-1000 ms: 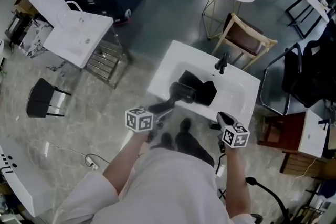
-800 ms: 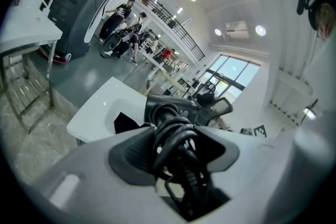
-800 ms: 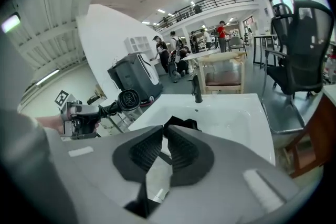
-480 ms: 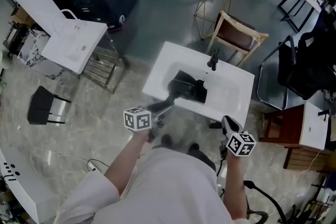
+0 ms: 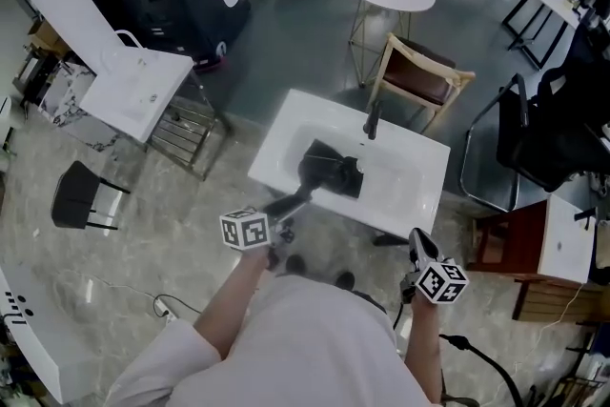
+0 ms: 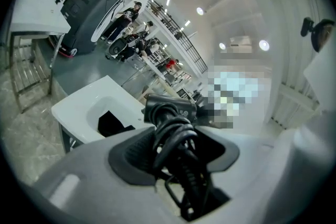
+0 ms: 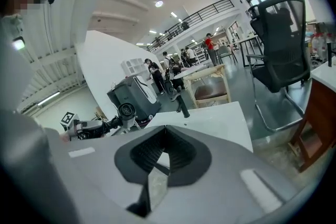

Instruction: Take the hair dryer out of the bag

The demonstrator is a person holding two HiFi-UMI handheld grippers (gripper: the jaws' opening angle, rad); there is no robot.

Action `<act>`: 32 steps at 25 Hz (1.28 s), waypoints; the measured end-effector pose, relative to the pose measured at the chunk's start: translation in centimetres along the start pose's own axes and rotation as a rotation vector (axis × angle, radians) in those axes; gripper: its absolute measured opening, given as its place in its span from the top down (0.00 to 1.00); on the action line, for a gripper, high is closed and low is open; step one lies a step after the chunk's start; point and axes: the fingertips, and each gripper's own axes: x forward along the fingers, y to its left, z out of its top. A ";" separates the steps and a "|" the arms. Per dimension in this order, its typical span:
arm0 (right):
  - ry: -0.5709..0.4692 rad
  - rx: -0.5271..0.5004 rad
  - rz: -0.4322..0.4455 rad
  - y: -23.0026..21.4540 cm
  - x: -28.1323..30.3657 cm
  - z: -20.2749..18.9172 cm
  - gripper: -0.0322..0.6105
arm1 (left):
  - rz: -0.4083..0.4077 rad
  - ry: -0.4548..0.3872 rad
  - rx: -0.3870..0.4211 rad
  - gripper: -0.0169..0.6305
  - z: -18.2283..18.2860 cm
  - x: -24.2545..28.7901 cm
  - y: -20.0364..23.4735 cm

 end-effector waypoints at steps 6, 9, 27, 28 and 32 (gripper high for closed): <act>-0.030 -0.062 0.047 0.0 -0.3 1.6 0.94 | -0.004 -0.015 0.004 0.61 0.1 0.4 -1.3; -0.031 -0.083 0.078 0.2 0.1 1.9 0.94 | -0.007 -0.022 0.010 0.61 0.3 1.0 -1.6; -0.042 -0.058 0.085 -0.8 0.8 2.8 0.94 | -0.050 -0.027 0.010 0.61 0.7 3.0 -2.6; -0.043 -0.056 0.082 -0.9 0.7 2.8 0.94 | -0.056 -0.026 0.013 0.61 0.7 3.0 -2.6; -0.048 -0.040 0.073 -0.8 0.7 2.6 0.94 | -0.065 -0.019 0.020 0.61 0.9 3.0 -2.7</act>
